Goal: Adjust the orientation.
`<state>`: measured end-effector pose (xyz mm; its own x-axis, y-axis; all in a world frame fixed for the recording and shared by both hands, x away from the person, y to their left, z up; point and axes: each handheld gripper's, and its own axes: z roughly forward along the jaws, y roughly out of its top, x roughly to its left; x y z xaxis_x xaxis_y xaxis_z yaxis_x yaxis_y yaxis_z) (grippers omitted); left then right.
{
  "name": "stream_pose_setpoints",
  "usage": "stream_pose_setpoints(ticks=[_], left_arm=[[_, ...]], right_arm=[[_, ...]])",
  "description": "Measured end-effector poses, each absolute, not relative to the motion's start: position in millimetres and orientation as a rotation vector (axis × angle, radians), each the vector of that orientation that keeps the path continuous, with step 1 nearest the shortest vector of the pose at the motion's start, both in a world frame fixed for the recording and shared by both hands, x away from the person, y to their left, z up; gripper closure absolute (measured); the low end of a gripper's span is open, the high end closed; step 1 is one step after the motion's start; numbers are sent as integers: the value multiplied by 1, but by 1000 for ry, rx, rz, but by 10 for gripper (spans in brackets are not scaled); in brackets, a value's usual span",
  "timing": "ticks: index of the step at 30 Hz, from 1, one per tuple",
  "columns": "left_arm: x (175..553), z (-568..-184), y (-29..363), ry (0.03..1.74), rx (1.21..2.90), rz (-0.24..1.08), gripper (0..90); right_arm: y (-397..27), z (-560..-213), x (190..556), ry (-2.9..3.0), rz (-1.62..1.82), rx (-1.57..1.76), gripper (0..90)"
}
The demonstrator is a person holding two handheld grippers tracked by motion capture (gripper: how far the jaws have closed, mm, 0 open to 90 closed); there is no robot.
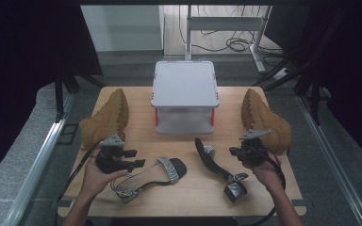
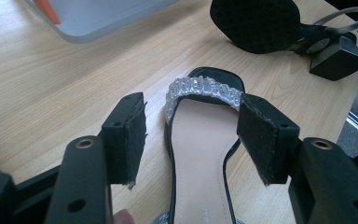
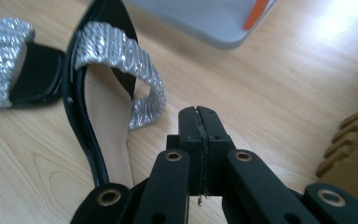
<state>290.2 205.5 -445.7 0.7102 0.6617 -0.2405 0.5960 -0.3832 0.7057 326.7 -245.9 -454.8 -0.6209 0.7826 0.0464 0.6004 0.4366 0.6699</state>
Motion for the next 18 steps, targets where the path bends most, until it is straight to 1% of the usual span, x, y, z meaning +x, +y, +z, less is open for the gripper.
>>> stream_pose_setpoints(ticks=[6,18], left_arm=[[289,-446,205,952,2097,97,423],[288,-448,211,966,2095,92,421]], right_arm=[[-241,-461,331,2495,920,1193,893],[-225,-466,320,2628,857,1113,893]])
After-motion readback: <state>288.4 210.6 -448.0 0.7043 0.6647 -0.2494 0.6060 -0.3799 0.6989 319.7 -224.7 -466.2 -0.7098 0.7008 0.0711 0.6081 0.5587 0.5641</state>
